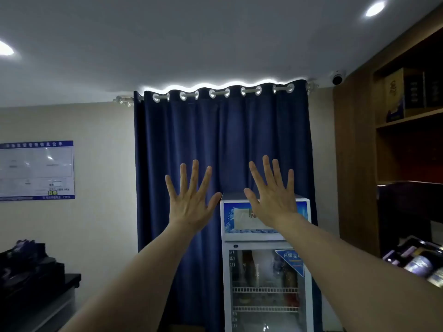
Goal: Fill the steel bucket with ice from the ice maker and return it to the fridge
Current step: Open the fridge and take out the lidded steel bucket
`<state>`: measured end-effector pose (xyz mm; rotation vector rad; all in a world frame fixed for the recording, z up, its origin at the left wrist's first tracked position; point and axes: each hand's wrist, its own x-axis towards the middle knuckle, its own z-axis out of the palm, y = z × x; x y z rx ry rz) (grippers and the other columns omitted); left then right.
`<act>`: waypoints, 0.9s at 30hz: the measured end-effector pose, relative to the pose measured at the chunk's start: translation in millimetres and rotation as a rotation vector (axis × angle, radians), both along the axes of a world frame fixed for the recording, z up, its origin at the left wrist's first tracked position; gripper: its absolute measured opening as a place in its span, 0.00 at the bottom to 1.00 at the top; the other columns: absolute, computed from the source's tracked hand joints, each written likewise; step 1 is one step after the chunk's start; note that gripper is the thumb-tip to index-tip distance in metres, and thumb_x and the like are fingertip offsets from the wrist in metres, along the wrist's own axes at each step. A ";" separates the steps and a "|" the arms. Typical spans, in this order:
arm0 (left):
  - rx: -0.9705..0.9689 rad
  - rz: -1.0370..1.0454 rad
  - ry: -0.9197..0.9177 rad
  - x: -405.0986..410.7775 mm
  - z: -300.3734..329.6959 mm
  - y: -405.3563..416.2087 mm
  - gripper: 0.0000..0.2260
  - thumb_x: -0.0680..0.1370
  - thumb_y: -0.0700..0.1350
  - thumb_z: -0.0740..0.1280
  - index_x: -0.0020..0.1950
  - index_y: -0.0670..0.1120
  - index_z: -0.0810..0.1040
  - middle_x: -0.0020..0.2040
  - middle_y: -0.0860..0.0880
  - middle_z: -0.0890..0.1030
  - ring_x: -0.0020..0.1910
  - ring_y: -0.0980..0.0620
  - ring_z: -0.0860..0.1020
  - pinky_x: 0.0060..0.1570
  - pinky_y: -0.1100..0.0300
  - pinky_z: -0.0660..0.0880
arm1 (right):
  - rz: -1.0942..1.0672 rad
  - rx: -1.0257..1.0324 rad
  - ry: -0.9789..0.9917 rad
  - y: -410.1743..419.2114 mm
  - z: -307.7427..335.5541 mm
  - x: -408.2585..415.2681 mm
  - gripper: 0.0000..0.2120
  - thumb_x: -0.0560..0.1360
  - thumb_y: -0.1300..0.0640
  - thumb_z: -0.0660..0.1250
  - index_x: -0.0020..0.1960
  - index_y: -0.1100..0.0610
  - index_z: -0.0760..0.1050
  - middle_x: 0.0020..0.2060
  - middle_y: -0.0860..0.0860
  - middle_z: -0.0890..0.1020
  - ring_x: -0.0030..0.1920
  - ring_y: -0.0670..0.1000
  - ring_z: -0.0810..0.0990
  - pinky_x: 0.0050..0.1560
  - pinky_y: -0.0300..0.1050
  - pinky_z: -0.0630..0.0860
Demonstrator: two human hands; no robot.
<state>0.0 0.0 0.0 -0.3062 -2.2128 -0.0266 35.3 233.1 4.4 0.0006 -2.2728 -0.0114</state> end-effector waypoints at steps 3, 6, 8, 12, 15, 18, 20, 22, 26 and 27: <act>0.002 0.022 -0.002 -8.7 -7.0 -13.6 0.34 0.80 0.71 0.34 0.80 0.57 0.27 0.80 0.49 0.25 0.79 0.41 0.27 0.75 0.28 0.35 | -0.051 0.019 -0.024 -8.7 -7.0 -9.0 0.34 0.83 0.33 0.38 0.79 0.42 0.22 0.79 0.49 0.23 0.80 0.55 0.24 0.79 0.67 0.32; 0.011 -0.014 -0.010 -24.8 -21.9 -26.6 0.34 0.81 0.70 0.36 0.80 0.57 0.27 0.80 0.49 0.25 0.79 0.41 0.27 0.75 0.29 0.35 | -0.043 0.008 -0.037 -16.4 -20.2 -20.9 0.34 0.83 0.33 0.38 0.80 0.42 0.23 0.80 0.50 0.25 0.81 0.55 0.26 0.79 0.67 0.33; 0.006 -0.036 -0.037 -32.4 -28.3 -31.9 0.34 0.81 0.70 0.36 0.80 0.57 0.27 0.80 0.50 0.25 0.79 0.41 0.27 0.74 0.29 0.35 | -0.044 -0.004 -0.052 -21.7 -28.4 -28.5 0.34 0.83 0.33 0.38 0.80 0.41 0.23 0.80 0.50 0.26 0.81 0.55 0.27 0.79 0.68 0.33; 0.019 -0.061 -0.082 -49.7 -49.2 -34.5 0.34 0.80 0.71 0.35 0.81 0.57 0.28 0.80 0.50 0.25 0.79 0.41 0.27 0.75 0.29 0.35 | -0.054 -0.028 -0.102 -29.8 -47.0 -41.2 0.34 0.83 0.34 0.39 0.80 0.40 0.23 0.81 0.50 0.26 0.81 0.54 0.27 0.79 0.67 0.33; 0.021 -0.084 -0.130 -66.7 -70.4 -36.3 0.34 0.80 0.71 0.35 0.80 0.57 0.27 0.80 0.51 0.24 0.79 0.42 0.27 0.74 0.29 0.34 | -0.052 -0.042 -0.138 -32.8 -65.7 -56.2 0.33 0.84 0.35 0.40 0.80 0.40 0.25 0.81 0.50 0.27 0.81 0.54 0.28 0.79 0.67 0.34; 0.019 -0.099 -0.190 -83.1 -94.2 -38.5 0.34 0.80 0.71 0.34 0.80 0.58 0.27 0.80 0.52 0.25 0.79 0.42 0.27 0.74 0.29 0.34 | -0.041 -0.077 -0.183 -34.9 -87.4 -73.5 0.32 0.84 0.35 0.40 0.81 0.40 0.27 0.82 0.50 0.29 0.82 0.54 0.30 0.80 0.66 0.34; 0.020 -0.106 -0.216 -98.5 -110.8 -38.1 0.34 0.79 0.72 0.33 0.80 0.58 0.28 0.80 0.52 0.25 0.80 0.42 0.28 0.75 0.29 0.34 | -0.037 -0.101 -0.217 -33.5 -103.8 -87.8 0.33 0.84 0.35 0.41 0.81 0.40 0.27 0.82 0.49 0.29 0.82 0.54 0.29 0.80 0.65 0.34; 0.016 -0.099 -0.252 -115.4 -124.6 -36.9 0.34 0.79 0.72 0.32 0.80 0.58 0.28 0.80 0.52 0.26 0.80 0.42 0.28 0.75 0.29 0.35 | -0.041 -0.104 -0.252 -30.1 -119.2 -102.9 0.33 0.84 0.35 0.41 0.81 0.40 0.27 0.81 0.49 0.28 0.82 0.53 0.29 0.81 0.65 0.34; 0.030 -0.090 -0.310 -149.6 -156.5 -33.9 0.33 0.79 0.71 0.33 0.80 0.59 0.27 0.80 0.52 0.25 0.80 0.42 0.28 0.75 0.29 0.34 | -0.026 -0.128 -0.296 -25.1 -147.3 -137.7 0.33 0.84 0.34 0.40 0.81 0.40 0.27 0.82 0.49 0.29 0.82 0.52 0.30 0.81 0.64 0.35; 0.030 -0.083 -0.330 -156.6 -165.9 -33.9 0.33 0.80 0.71 0.34 0.80 0.59 0.26 0.80 0.52 0.25 0.80 0.43 0.28 0.75 0.29 0.34 | -0.025 -0.136 -0.307 -23.8 -153.7 -146.1 0.33 0.84 0.34 0.40 0.81 0.40 0.27 0.82 0.49 0.29 0.82 0.52 0.30 0.81 0.64 0.35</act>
